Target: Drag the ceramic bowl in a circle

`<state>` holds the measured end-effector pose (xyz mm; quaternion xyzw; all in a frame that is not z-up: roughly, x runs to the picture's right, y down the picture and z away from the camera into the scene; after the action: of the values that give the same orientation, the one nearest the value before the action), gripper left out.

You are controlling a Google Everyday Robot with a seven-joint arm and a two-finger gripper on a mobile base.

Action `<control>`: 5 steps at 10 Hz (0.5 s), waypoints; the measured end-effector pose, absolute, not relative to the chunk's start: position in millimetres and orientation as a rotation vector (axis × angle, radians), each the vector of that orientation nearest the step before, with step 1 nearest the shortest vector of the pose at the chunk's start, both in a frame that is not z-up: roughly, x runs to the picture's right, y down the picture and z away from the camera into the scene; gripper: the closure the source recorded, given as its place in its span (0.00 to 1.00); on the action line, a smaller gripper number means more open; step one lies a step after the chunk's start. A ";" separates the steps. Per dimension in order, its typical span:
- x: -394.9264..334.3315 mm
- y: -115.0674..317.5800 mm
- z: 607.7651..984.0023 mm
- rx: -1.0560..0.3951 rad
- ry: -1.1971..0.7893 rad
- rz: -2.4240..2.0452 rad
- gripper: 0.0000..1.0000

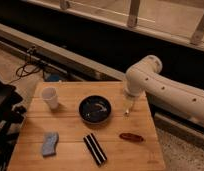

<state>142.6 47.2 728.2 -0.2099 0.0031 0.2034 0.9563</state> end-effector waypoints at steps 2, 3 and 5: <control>115.4 51.3 736.1 -0.455 -0.045 0.355 0.20; 94.7 54.7 741.2 -0.473 -0.077 0.329 0.20; 44.2 65.5 753.4 -0.525 -0.144 0.272 0.20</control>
<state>44.2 65.5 753.4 -0.2586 -0.0708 0.1338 0.9540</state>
